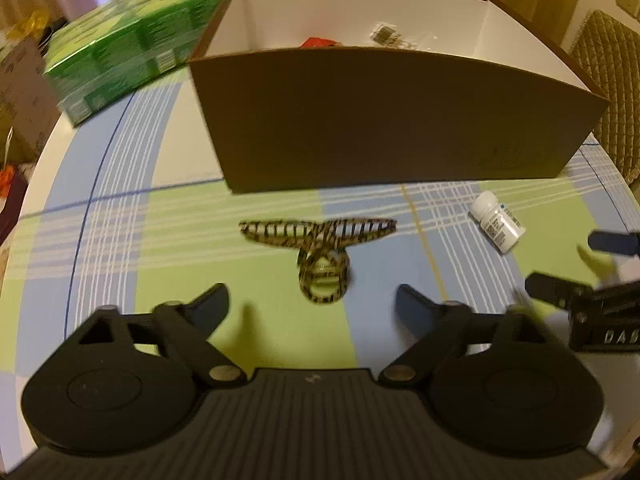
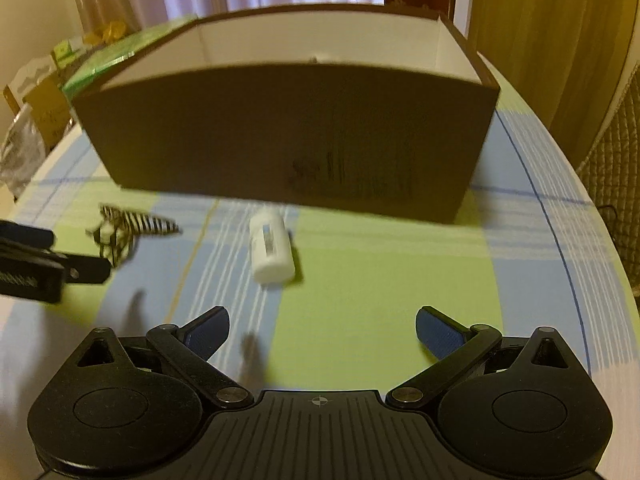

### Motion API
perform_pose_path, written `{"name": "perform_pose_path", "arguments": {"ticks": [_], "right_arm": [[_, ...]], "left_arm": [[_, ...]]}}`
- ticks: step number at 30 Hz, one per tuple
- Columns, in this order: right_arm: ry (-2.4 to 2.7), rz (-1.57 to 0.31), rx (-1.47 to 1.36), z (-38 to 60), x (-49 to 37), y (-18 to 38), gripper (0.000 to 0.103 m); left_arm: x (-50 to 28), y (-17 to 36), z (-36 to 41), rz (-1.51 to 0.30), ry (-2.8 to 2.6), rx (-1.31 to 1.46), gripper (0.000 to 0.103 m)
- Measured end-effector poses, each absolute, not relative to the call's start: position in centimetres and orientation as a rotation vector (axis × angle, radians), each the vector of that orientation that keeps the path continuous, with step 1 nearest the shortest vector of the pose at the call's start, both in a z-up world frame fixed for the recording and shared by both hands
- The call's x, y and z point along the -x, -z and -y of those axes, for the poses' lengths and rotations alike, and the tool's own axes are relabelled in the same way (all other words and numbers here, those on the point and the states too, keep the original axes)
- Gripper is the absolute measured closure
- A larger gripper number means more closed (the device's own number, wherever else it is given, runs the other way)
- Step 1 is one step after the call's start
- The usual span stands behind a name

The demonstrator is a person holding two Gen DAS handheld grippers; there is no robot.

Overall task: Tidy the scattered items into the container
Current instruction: 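Grasp the striped claw clip with the left tool while the right tool grasps the white pill bottle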

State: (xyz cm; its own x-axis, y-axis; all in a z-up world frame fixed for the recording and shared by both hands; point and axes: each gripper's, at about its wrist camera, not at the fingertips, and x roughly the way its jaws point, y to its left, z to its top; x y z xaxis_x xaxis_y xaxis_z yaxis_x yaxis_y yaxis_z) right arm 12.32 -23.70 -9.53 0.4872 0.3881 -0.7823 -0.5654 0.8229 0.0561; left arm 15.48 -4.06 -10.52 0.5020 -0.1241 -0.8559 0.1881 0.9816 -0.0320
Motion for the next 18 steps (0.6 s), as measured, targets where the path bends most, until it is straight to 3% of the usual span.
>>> {"name": "perform_pose_path", "arguments": {"ticks": [1, 2, 3, 8, 12, 16, 18], "right_arm": [[-0.591, -0.883, 0.217, 23.6, -12.5, 9.4, 0.000], [-0.599, -0.880, 0.212, 23.4, -12.7, 9.3, 0.007], [-0.613, -0.886, 0.204, 23.2, -13.0, 9.2, 0.020], [-0.624, -0.890, 0.195, 22.6, -13.5, 9.1, 0.021], [-0.632, -0.893, 0.197, 22.3, -13.6, 9.2, 0.021], [-0.639, -0.892, 0.196, 22.0, -13.7, 9.1, 0.021], [-0.642, -0.895, 0.197, 22.0, -13.7, 9.1, 0.021]], "left_arm": [[-15.8, 10.7, 4.1, -1.030, 0.192, -0.072, 0.033], [-16.2, 10.8, 4.2, -1.030, 0.195, -0.073, 0.034], [-16.5, 10.9, 4.3, -1.029, 0.199, -0.075, 0.034], [-17.4, 11.0, 4.8, -1.021, 0.225, -0.082, 0.041], [-18.3, 11.5, 5.0, -1.036, 0.236, -0.080, 0.063], [-18.4, 11.5, 5.2, -1.038, 0.248, -0.082, 0.077], [-18.4, 11.5, 5.1, -1.037, 0.250, -0.079, 0.078]]}}
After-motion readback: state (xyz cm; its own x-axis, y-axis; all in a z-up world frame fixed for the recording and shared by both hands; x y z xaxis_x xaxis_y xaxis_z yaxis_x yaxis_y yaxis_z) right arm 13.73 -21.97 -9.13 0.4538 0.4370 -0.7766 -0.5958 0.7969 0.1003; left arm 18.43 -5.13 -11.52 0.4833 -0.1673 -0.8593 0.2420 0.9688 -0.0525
